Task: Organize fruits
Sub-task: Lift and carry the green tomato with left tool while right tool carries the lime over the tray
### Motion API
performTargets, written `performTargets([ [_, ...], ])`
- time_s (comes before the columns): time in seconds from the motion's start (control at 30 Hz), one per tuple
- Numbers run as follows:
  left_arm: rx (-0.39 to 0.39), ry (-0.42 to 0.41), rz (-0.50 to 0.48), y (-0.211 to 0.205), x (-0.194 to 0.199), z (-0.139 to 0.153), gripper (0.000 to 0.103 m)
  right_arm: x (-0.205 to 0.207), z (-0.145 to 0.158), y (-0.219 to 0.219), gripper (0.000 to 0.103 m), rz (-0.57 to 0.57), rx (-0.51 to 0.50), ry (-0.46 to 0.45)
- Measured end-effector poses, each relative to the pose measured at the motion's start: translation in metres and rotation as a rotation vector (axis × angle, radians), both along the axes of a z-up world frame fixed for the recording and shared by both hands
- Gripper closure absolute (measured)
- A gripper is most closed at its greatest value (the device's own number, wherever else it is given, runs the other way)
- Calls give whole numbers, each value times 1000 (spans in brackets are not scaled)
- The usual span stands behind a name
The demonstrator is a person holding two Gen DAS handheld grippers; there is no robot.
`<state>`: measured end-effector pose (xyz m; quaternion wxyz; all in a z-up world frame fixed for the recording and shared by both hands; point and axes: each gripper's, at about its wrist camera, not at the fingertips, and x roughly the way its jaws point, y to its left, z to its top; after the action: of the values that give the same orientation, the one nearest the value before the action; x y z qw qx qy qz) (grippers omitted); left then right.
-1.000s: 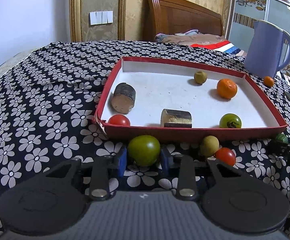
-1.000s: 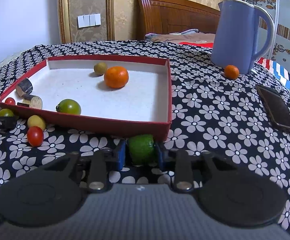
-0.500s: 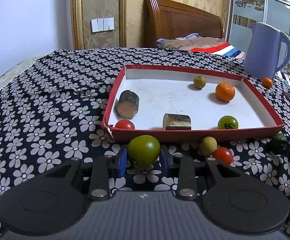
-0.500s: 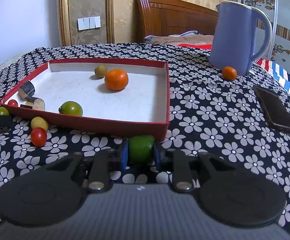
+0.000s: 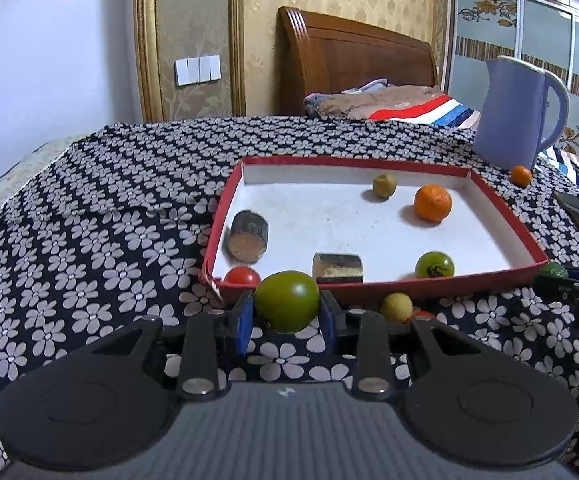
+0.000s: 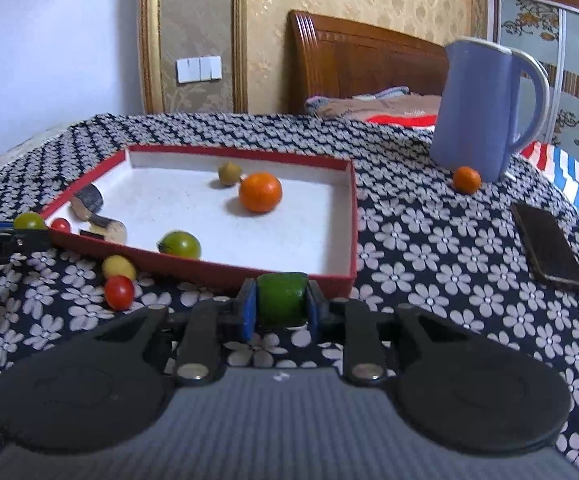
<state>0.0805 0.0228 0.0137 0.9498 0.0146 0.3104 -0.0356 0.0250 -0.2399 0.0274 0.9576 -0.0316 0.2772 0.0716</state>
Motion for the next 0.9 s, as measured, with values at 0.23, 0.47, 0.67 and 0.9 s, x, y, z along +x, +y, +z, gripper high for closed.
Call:
performTargets([
  [0.23, -3, -25, -10, 0, -1, 17, 70, -3, 12, 9, 79, 29, 8, -31],
  [0.47, 18, -58, -14, -2, 4, 32, 70, -1, 20, 14, 79, 45, 15, -49],
  [0.67, 17, -63, -25, -4, 14, 42, 70, 3, 27, 16, 79, 55, 17, -66],
  [0.9, 46, -82, -21, -10, 26, 52, 70, 9, 37, 18, 79, 66, 4, -91],
])
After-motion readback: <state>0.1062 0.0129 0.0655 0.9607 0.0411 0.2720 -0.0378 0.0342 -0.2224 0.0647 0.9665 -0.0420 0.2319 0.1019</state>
